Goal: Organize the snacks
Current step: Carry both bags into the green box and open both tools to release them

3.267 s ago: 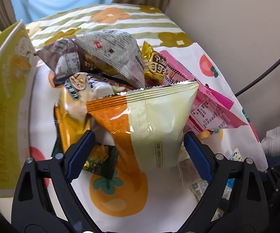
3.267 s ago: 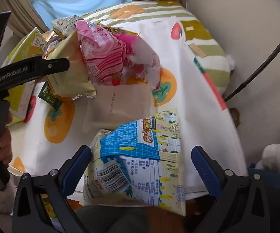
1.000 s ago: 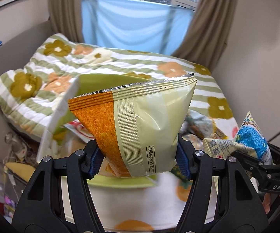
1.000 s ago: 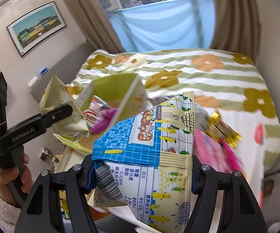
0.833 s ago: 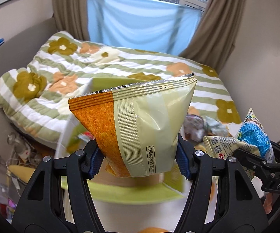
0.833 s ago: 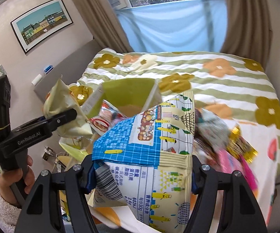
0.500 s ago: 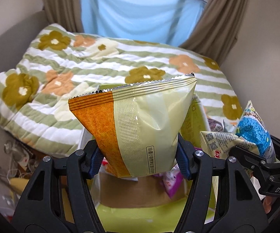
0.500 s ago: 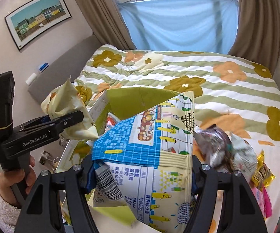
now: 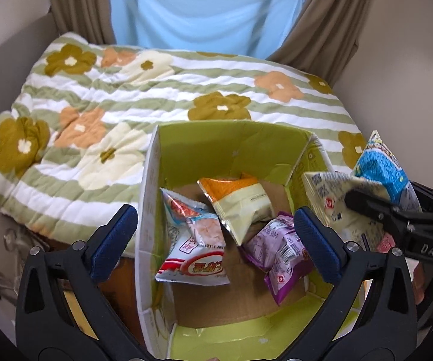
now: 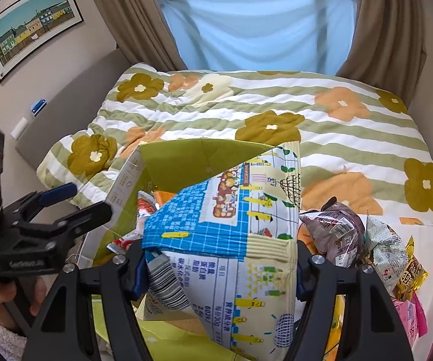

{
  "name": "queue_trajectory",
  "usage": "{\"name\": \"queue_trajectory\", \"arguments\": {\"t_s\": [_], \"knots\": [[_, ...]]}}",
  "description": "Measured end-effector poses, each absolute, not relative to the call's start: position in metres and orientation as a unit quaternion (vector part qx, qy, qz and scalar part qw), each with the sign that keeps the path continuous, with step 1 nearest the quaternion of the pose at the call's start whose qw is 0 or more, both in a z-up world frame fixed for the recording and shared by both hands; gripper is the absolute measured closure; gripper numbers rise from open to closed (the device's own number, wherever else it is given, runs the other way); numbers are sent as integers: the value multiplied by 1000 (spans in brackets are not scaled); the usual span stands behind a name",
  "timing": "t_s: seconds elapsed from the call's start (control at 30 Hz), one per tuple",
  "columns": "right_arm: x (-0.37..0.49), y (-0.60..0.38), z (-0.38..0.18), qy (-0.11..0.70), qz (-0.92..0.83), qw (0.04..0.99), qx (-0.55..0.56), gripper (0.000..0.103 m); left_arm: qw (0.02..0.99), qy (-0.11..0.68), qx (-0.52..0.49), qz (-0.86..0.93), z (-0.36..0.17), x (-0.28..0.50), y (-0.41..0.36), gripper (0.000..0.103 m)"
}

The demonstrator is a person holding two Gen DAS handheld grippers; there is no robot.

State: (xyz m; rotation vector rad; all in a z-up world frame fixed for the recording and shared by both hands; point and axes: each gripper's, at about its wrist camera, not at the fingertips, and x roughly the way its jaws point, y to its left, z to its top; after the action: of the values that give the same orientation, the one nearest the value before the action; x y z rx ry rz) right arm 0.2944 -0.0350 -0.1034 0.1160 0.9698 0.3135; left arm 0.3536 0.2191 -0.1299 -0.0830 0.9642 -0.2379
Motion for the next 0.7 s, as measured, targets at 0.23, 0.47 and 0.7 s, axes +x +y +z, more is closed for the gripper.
{"name": "queue_trajectory", "arguments": {"t_s": [0.23, 0.47, 0.7], "knots": [[320, -29, -108, 473, 162, 864, 55, 37, 875, 472, -49, -97, -139, 351, 221, 0], [358, -12, -124, 485, 187, 851, 73, 35, 874, 477, -56, -72, -144, 353, 229, 0], [358, -12, -125, 462, 184, 863, 86, 0, 873, 479, -61, -66, -146, 349, 233, 0]]}}
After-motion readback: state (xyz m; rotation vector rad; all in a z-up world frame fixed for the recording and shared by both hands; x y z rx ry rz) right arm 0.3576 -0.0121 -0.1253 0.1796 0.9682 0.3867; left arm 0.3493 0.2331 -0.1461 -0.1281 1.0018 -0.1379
